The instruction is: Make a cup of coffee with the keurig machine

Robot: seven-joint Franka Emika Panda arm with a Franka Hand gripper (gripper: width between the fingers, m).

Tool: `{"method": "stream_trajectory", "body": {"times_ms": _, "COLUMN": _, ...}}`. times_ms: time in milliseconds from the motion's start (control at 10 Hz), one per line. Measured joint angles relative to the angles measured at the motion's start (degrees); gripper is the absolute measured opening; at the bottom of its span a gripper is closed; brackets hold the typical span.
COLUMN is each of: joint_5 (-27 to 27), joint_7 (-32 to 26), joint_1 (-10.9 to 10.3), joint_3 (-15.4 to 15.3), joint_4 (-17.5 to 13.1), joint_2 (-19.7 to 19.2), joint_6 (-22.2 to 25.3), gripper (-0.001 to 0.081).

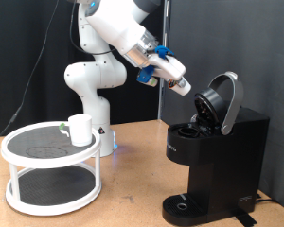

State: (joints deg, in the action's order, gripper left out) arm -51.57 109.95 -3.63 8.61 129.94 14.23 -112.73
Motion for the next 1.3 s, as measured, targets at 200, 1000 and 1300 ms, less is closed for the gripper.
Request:
{"method": "stream_trajectory", "body": {"times_ms": 200, "joint_5": 0.3, "joint_7": -0.1, "joint_1": 0.1, "joint_3": 0.0, "joint_4": 0.2, "joint_2": -0.1, "joint_6": -0.1, "gripper": 0.0398}}
{"method": "stream_trajectory", "body": {"times_ms": 1000, "joint_5": 5.0, "joint_7": -0.1, "joint_1": 0.1, "joint_3": -2.3, "joint_4": 1.4, "joint_2": -4.3, "joint_6": -5.6, "gripper": 0.0398}}
{"method": "stream_trajectory", "body": {"times_ms": 1300, "joint_5": 6.4, "joint_7": 0.1, "joint_1": 0.1, "joint_3": -3.3, "joint_4": 2.1, "joint_2": -5.7, "joint_6": -8.1, "gripper": 0.0398}}
